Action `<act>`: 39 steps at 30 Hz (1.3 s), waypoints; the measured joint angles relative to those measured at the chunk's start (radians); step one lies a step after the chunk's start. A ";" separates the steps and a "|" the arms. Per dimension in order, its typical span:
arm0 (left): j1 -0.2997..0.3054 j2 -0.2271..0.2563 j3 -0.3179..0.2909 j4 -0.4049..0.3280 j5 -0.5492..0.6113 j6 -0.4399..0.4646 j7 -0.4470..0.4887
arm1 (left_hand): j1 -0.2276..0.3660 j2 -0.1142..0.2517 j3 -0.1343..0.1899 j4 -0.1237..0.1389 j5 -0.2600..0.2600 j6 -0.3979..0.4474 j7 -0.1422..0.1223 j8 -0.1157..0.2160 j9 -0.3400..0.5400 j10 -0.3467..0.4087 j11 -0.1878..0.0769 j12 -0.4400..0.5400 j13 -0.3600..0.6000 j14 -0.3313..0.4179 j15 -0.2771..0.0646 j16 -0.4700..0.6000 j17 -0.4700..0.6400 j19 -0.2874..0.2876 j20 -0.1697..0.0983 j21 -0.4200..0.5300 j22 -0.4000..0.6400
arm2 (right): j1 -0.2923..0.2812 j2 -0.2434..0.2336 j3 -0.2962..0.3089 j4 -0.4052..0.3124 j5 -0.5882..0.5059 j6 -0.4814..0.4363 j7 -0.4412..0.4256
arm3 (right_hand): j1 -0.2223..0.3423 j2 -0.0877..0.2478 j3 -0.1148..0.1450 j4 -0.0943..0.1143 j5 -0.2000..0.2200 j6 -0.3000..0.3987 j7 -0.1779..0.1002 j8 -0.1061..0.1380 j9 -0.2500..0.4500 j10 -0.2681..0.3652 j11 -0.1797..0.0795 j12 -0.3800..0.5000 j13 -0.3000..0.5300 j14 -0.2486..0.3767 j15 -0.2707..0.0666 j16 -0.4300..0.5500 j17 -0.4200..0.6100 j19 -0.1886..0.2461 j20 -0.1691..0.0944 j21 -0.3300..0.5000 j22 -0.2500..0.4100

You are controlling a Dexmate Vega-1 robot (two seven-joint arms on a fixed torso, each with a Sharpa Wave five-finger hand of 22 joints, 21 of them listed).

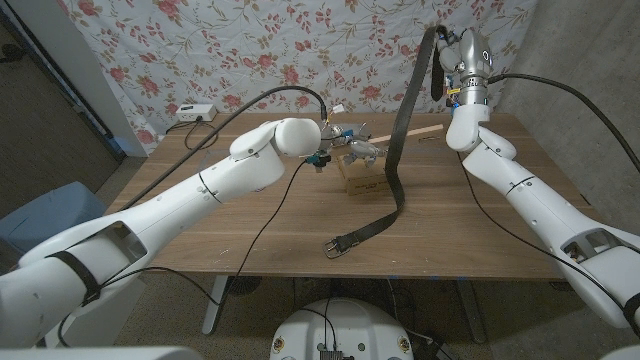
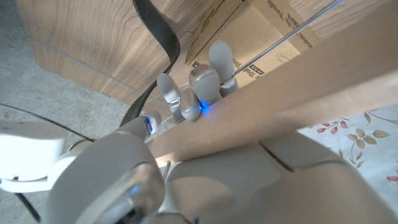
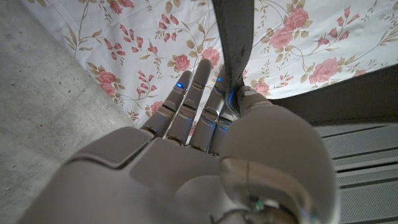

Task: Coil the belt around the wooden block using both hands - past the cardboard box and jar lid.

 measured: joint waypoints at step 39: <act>-0.121 0.047 -0.035 0.065 -0.291 0.020 -0.028 | 0.000 0.000 0.013 -0.004 0.006 -0.006 0.001 0.007 -0.010 0.000 0.000 0.002 0.000 0.005 -0.002 0.012 -0.010 0.000 0.000 0.033 -0.023 | -0.131 -0.059 -0.114 0.040 0.105 -0.068 0.179 | 0.010 -0.003 0.004 0.004 0.011 0.001 0.001 -0.007 0.014 -0.005 0.002 0.016 -0.008 0.017 -0.001 -0.089 -0.048 -0.018 0.000 0.025 -0.023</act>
